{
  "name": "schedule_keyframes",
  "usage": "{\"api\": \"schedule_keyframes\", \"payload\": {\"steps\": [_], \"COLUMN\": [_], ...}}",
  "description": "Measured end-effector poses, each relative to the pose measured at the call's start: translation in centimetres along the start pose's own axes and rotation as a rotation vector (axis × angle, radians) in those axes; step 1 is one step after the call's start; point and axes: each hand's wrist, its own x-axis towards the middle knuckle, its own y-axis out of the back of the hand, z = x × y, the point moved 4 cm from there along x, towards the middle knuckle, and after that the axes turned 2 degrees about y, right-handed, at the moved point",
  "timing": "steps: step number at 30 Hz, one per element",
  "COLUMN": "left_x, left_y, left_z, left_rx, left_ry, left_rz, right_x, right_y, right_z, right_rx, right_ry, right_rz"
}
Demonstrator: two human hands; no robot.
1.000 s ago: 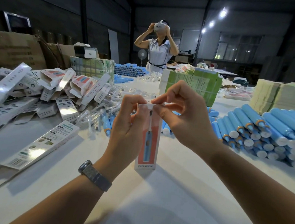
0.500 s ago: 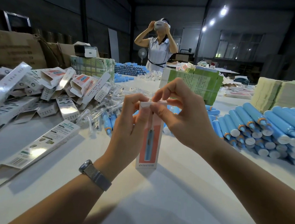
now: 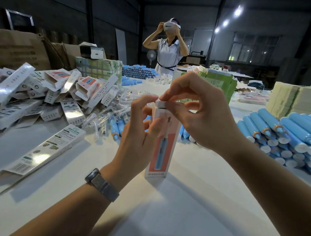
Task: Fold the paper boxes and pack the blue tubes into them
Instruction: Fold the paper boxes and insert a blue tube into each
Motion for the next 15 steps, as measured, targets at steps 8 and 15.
{"api": "schedule_keyframes", "payload": {"steps": [8, 15], "left_x": [-0.04, -0.07], "left_y": [0.04, -0.02], "left_z": [-0.01, -0.21], "left_rx": [-0.024, 0.002], "left_ry": [-0.027, -0.034], "left_rz": [0.002, 0.0], "right_x": [0.45, 0.34], "right_y": [0.54, 0.39], "right_z": [0.1, 0.25], "right_rx": [0.004, -0.01], "right_ry": [0.011, 0.033], "right_rz": [-0.065, -0.073]}}
